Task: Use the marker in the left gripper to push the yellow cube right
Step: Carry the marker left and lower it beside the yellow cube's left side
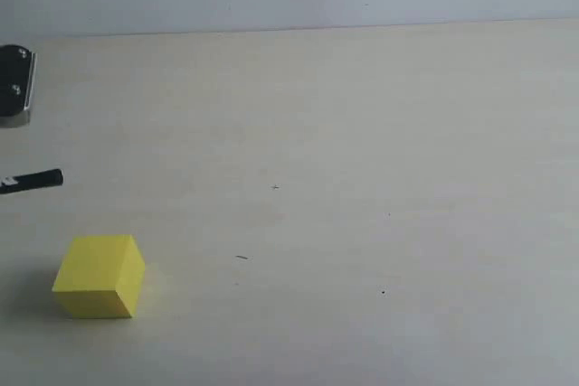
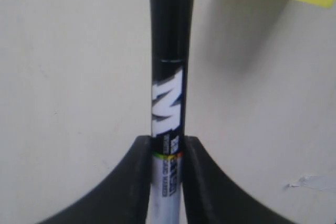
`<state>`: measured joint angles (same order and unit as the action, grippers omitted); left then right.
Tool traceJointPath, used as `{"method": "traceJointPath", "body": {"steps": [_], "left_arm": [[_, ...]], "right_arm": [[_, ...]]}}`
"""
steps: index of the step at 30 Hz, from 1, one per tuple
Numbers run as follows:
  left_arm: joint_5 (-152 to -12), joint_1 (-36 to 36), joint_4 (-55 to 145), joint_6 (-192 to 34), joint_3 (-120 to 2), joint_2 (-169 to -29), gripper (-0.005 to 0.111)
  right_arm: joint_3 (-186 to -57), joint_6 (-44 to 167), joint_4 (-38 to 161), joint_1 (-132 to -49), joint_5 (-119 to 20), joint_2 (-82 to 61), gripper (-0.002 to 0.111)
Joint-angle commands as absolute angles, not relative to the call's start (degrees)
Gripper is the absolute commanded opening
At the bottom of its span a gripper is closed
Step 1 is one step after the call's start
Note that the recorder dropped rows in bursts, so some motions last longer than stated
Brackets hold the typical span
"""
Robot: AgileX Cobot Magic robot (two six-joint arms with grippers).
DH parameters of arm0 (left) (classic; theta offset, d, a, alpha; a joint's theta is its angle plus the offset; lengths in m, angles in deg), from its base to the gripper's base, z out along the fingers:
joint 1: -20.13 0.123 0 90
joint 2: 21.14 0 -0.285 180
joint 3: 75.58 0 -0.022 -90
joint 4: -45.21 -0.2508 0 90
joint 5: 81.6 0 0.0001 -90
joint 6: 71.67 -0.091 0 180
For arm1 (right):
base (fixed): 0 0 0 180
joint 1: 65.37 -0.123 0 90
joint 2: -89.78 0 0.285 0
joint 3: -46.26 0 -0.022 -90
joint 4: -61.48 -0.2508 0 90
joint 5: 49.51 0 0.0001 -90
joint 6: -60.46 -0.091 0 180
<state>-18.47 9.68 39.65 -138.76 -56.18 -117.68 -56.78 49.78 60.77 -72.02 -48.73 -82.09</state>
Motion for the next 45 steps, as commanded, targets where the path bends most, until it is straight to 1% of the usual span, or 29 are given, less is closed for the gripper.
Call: {"method": "traceJointPath", "body": {"steps": [1, 5, 10, 16, 25, 33, 38, 45], "left_arm": [[-20.18, 9.81, 39.47, -142.63, -52.27, -119.30, 0.000], [-21.94, 9.94, 35.89, -145.79, -49.86, -119.30, 0.000], [-31.61, 11.68, 35.08, -148.85, -44.57, -119.30, 0.000], [-31.81, 12.19, 28.34, -141.23, -44.57, -119.42, 0.000], [-32.41, 12.19, 28.26, -141.43, -44.57, -119.42, 0.000], [-31.01, 12.19, 30.90, -141.29, -44.57, -119.42, 0.000], [-31.59, 12.19, 38.60, -141.41, -44.43, -119.42, 0.000], [-31.38, 12.19, 39.88, -142.58, -44.43, -119.42, 0.000]], "right_arm": [[-56.53, 49.79, 60.68, -71.71, -48.81, -82.44, 0.000], [-56.53, 49.79, 60.68, -71.71, -48.81, -82.44, 0.000], [-56.53, 49.79, 60.68, -71.71, -48.81, -82.44, 0.000], [-56.53, 49.79, 60.68, -71.71, -48.71, -82.44, 0.000], [-56.53, 49.79, 60.68, -71.71, -48.71, -82.44, 0.000], [-56.53, 49.79, 60.68, -71.71, -48.71, -82.44, 0.000], [-56.53, 49.79, 60.68, -71.71, -48.71, -82.44, 0.000], [-56.53, 49.79, 60.68, -71.71, -48.71, -82.44, 0.000]]}}
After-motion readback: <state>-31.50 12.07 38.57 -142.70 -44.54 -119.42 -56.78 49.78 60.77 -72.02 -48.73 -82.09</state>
